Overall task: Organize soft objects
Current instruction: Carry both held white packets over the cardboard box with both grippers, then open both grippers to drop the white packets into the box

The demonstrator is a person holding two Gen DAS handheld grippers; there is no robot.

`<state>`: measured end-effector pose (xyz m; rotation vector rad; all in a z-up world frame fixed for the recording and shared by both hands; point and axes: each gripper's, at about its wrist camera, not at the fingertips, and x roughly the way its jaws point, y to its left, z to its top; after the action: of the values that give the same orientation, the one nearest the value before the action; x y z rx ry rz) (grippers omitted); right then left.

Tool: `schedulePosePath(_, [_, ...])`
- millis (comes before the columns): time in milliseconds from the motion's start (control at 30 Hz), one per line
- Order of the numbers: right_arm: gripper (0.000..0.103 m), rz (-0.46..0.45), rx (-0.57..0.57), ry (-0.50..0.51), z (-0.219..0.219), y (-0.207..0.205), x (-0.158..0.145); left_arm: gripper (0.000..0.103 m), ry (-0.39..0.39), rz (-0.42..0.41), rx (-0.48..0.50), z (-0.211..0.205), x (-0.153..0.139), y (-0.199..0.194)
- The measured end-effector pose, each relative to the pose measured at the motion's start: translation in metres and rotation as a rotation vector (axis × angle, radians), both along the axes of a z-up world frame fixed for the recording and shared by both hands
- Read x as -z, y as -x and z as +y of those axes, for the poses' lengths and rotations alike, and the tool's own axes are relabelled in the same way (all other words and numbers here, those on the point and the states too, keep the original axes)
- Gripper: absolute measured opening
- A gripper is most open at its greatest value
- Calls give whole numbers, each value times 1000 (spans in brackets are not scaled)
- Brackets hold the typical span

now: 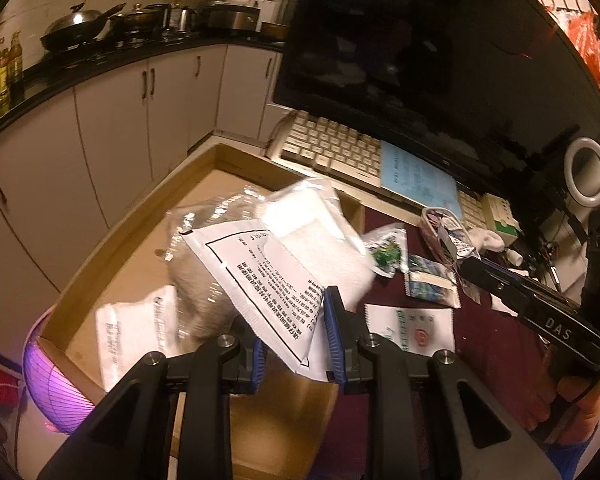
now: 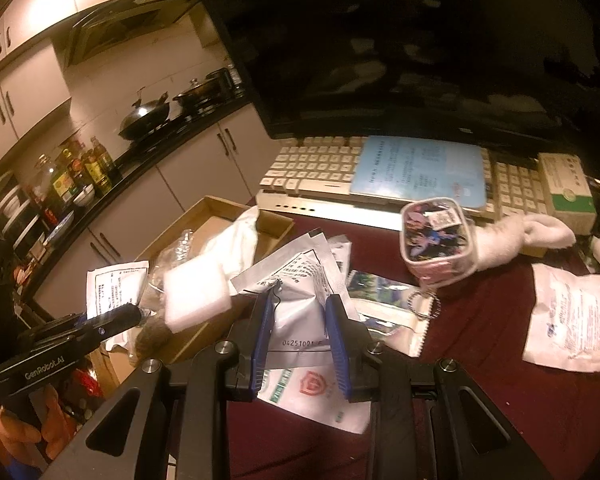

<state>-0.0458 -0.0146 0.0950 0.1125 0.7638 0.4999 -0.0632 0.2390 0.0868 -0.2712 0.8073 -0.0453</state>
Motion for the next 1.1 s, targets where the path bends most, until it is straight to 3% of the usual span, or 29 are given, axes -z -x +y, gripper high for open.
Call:
schedulePosePath(267, [30, 22, -92, -19, 36, -14, -2, 25, 30, 7, -64, 33, 3, -9])
schedulePosePath(567, [30, 35, -199, -9, 89, -31, -4, 25, 60, 60, -53, 55, 19, 18])
schedulePosePath(733, [30, 57, -280, -29, 110, -20, 1, 25, 50, 62, -88, 70, 23, 17])
schedulePosePath(933, [30, 111, -384, -25, 140, 9, 27, 25, 55, 96, -103, 77, 43, 8])
schedulePosePath(1100, [30, 154, -404, 15, 153, 21, 54, 25, 67, 96, -112, 78, 48, 8])
